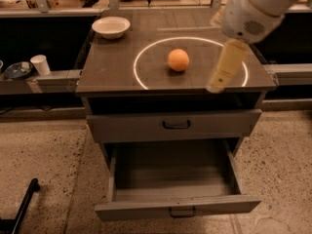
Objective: Place orange into middle drawer
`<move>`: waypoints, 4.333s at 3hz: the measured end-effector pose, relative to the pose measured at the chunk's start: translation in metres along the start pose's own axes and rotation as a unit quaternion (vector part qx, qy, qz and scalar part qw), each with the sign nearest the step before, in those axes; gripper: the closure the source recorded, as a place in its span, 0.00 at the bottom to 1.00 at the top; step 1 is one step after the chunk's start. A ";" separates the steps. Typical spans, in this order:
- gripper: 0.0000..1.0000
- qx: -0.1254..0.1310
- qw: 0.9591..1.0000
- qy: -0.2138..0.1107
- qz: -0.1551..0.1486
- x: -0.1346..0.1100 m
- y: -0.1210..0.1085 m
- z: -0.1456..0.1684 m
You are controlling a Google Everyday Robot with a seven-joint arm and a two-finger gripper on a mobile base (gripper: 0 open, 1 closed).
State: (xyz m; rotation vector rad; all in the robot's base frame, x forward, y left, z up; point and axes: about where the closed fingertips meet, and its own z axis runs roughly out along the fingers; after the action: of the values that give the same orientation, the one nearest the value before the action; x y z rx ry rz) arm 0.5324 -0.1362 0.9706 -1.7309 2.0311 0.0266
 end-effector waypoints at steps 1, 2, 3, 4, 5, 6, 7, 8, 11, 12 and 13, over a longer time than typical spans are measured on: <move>0.00 0.002 0.998 -0.068 -0.008 -0.054 -0.045 0.034; 0.00 -0.015 0.994 -0.111 0.014 -0.086 -0.078 0.081; 0.00 -0.035 0.992 -0.115 0.038 -0.092 -0.091 0.122; 0.00 -0.042 0.992 -0.106 0.055 -0.092 -0.099 0.146; 0.00 -0.038 0.991 -0.096 0.083 -0.082 -0.107 0.166; 0.00 -0.027 0.990 -0.089 0.103 -0.070 -0.116 0.175; 0.00 -0.022 0.988 -0.084 0.129 -0.053 -0.121 0.183; 0.18 -0.026 0.985 -0.082 0.147 -0.041 -0.122 0.193; 0.88 -0.030 0.974 -0.159 0.157 -0.033 -0.104 0.177; 1.00 -0.035 0.970 -0.217 0.102 -0.047 -0.054 0.133; 1.00 -0.036 0.966 -0.239 0.089 -0.048 0.002 0.104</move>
Offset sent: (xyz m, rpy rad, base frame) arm 0.1690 0.1318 -0.0417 0.3432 0.0222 0.0375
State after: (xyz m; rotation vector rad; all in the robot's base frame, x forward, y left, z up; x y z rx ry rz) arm 0.5696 -0.0591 0.8950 -1.4034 1.8256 0.5293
